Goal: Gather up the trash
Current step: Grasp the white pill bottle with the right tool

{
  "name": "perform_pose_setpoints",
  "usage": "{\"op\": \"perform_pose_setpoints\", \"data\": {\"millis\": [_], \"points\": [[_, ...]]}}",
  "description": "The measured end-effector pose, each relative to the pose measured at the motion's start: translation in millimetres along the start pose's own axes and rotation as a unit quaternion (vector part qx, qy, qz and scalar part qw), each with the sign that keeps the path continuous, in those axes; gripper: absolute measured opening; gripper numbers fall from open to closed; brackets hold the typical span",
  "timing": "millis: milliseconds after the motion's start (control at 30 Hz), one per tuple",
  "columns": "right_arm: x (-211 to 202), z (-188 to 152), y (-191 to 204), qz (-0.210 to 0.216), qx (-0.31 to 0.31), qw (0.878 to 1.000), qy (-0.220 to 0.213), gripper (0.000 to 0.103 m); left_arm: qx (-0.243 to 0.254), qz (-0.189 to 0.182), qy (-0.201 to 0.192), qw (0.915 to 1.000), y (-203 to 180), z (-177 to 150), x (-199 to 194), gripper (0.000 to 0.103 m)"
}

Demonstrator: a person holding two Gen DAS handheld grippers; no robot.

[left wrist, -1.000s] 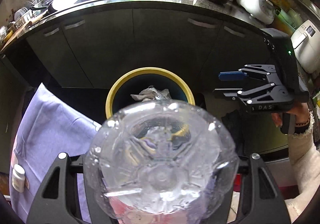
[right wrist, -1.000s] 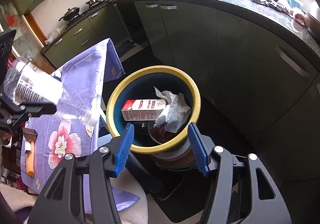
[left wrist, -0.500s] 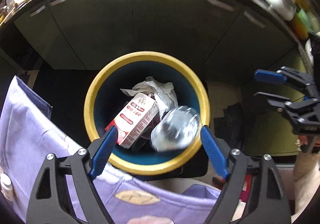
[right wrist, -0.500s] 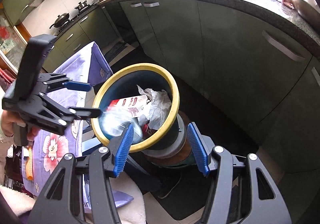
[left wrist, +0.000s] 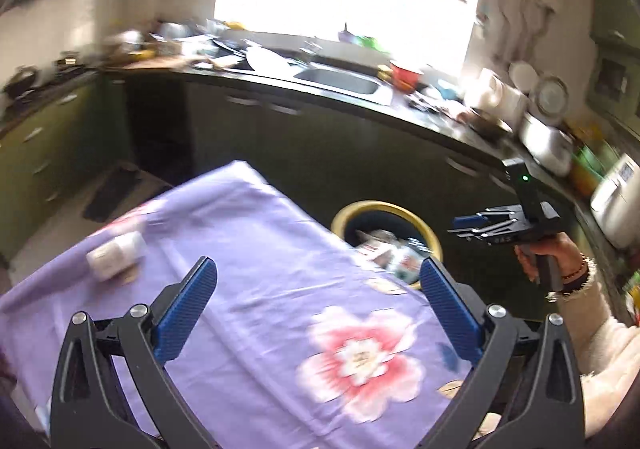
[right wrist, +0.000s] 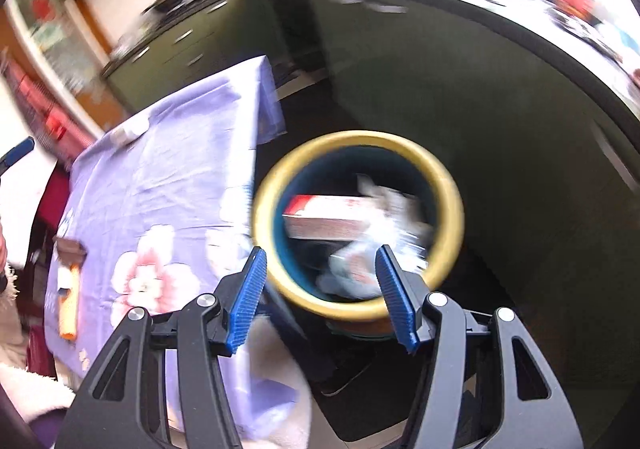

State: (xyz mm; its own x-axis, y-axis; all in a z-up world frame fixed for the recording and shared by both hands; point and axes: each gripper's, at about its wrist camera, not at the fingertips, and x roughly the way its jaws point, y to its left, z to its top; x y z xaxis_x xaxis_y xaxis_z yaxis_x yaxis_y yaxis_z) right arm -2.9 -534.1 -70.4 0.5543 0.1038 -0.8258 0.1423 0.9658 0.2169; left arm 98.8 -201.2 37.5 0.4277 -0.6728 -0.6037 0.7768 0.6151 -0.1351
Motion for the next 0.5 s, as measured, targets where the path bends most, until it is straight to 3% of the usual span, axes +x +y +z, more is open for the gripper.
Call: {"op": "perform_pose_setpoints", "data": {"millis": [200,367,500], "points": [[46,58,115,0.044,-0.103,0.994,0.02,0.056,-0.094,0.082,-0.067,0.9899,100,-49,-50,0.097],[92,100,213,0.081,-0.209,0.974,0.029,0.061,-0.084,0.136,-0.081,0.9838,134,-82,-54,0.097],[134,124,272,0.106,-0.243,0.963,0.051,0.061,-0.103,0.154,-0.079,0.9795,156,-97,-56,0.097]]}}
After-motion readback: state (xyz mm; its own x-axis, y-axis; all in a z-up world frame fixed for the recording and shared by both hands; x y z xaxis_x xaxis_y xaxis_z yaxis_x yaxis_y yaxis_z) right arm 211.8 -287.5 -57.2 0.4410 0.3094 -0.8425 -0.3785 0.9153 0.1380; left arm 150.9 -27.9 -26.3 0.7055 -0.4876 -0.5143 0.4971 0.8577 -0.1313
